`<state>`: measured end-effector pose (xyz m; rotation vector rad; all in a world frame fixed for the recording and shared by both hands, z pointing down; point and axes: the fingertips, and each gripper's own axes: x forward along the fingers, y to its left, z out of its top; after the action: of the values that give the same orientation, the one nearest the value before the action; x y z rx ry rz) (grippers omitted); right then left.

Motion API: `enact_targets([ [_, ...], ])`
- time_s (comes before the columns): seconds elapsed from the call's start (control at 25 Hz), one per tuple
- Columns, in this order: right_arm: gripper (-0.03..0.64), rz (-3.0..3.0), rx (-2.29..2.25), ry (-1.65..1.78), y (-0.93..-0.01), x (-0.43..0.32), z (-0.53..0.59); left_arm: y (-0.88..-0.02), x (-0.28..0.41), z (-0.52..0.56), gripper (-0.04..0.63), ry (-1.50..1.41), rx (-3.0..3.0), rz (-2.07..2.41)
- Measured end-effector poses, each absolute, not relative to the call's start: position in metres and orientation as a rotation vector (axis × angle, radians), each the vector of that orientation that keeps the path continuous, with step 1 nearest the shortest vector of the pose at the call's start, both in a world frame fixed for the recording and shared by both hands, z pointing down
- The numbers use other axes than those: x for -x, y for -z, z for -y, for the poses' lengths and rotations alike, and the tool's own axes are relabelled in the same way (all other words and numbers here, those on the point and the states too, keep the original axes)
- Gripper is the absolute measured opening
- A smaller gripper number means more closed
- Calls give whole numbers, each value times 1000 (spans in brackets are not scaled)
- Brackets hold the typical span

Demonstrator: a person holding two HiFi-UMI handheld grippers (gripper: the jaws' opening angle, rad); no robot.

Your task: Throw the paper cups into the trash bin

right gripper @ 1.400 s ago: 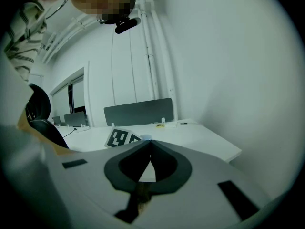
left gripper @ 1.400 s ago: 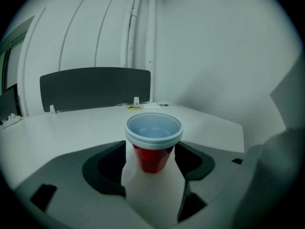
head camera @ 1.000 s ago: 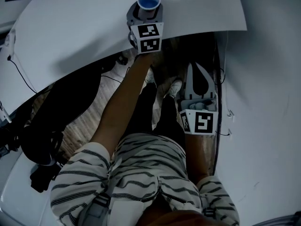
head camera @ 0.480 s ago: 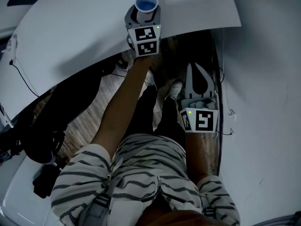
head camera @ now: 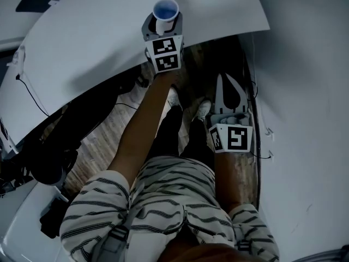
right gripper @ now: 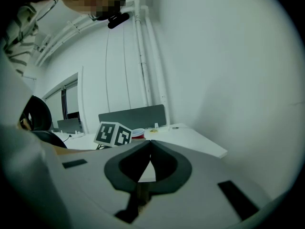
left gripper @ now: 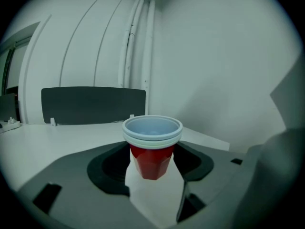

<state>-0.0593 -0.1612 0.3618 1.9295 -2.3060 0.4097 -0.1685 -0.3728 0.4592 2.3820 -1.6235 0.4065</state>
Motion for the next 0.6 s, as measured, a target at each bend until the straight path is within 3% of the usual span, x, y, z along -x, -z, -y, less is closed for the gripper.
enact_targets([
  [0.6, 9, 2309, -1973, -342, -318, 43, 145, -389, 156, 328, 302, -352, -2446, 1612],
])
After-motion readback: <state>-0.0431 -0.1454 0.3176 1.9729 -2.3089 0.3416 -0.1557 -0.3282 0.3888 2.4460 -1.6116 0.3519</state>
